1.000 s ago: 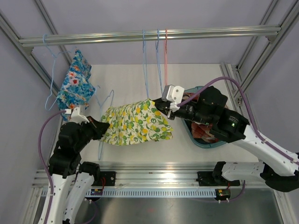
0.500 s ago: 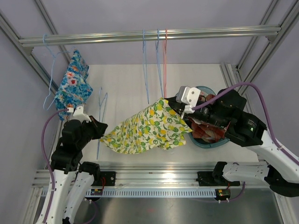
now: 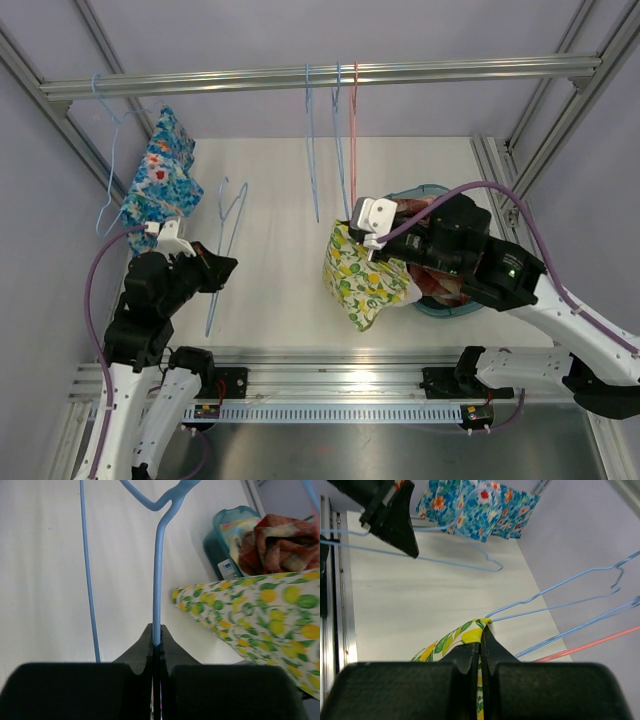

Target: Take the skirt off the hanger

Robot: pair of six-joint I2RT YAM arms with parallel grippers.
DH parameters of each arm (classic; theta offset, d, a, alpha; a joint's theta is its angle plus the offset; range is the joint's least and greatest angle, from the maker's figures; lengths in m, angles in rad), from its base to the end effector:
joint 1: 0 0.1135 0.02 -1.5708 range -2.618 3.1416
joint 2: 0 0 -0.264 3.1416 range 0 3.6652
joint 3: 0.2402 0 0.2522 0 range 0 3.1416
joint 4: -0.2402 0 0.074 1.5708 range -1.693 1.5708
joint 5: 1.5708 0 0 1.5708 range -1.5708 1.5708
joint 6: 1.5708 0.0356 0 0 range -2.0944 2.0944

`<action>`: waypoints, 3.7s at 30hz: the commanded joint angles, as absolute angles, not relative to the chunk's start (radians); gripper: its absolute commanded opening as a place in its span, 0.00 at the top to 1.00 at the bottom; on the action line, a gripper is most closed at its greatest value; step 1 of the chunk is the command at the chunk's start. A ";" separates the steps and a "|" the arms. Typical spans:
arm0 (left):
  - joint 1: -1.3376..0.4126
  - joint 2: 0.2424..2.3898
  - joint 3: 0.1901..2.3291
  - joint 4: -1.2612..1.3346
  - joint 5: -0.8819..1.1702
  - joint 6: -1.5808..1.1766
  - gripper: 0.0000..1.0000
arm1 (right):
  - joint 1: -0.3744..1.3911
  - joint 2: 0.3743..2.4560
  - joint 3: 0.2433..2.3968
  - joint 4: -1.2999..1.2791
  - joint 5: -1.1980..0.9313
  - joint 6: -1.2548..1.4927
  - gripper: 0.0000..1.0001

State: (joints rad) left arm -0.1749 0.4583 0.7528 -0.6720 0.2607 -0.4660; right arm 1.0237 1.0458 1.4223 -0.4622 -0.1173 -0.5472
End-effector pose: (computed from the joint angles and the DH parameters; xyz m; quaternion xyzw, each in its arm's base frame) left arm 0.0979 -0.0266 0.3189 -0.0467 0.8221 -0.2775 0.4949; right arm 0.1017 0.1750 0.4784 -0.5481 0.4920 0.2013 0.6457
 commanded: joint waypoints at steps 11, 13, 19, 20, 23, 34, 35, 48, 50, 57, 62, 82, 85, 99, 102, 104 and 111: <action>-0.176 0.475 0.920 -0.473 0.414 -0.583 1.00 | 1.019 1.109 1.145 -0.442 -0.157 -0.732 1.00; -0.176 0.494 0.934 -0.450 0.423 -0.603 1.00 | 1.019 1.129 1.089 -0.440 -0.137 -0.770 1.00; -0.176 0.563 1.002 -0.373 0.448 -0.656 1.00 | 1.014 1.203 0.974 -0.459 -0.081 -0.859 0.97; -0.176 0.575 1.018 -0.358 0.449 -0.669 1.00 | 1.003 1.213 0.968 -0.468 -0.084 -0.862 0.96; -0.176 0.632 1.040 -0.322 0.466 -0.695 1.00 | 0.986 1.242 0.983 -0.544 -0.127 -0.867 0.78; -0.183 0.880 1.199 -0.232 0.416 -0.726 1.00 | 0.882 1.169 1.092 -0.759 -0.376 -0.822 0.01; -0.186 0.899 1.212 -0.235 0.408 -0.723 1.00 | 0.879 1.160 1.095 -0.767 -0.386 -0.818 0.01; -0.299 1.155 1.371 -0.232 0.207 -0.707 1.00 | 0.836 1.091 1.112 -0.792 -0.462 -0.769 0.00; -0.310 1.186 1.374 -0.232 0.189 -0.712 1.00 | 0.833 1.091 1.114 -0.792 -0.466 -0.765 0.01; -0.344 1.261 1.374 -0.229 0.150 -0.707 1.00 | 0.819 1.085 1.114 -0.785 -0.476 -0.758 0.01; -0.359 1.269 1.353 -0.199 0.146 -0.706 1.00 | 0.802 1.080 1.112 -0.788 -0.502 -0.746 0.00; -0.360 0.922 1.174 -0.345 0.104 -0.468 0.04 | 0.795 1.135 1.101 -0.739 -0.756 -0.674 0.01; -0.360 0.827 1.126 -0.409 0.048 -0.404 0.01 | 0.827 1.213 1.135 -0.715 -0.661 -0.611 0.01; -0.360 0.456 0.902 -0.615 -0.100 -0.434 0.01 | 1.017 1.479 1.111 -0.618 -0.103 -0.534 0.00; -0.360 0.394 0.868 -0.621 -0.112 -0.453 0.01 | 1.020 1.505 1.091 -0.621 -0.144 -0.540 0.02; -0.360 0.359 0.855 -0.617 -0.118 -0.457 0.01 | 1.023 1.517 1.074 -0.617 -0.184 -0.552 0.15; -0.360 0.322 0.853 -0.623 -0.130 -0.448 0.01 | 1.020 1.479 1.098 -0.722 -0.304 -0.633 0.98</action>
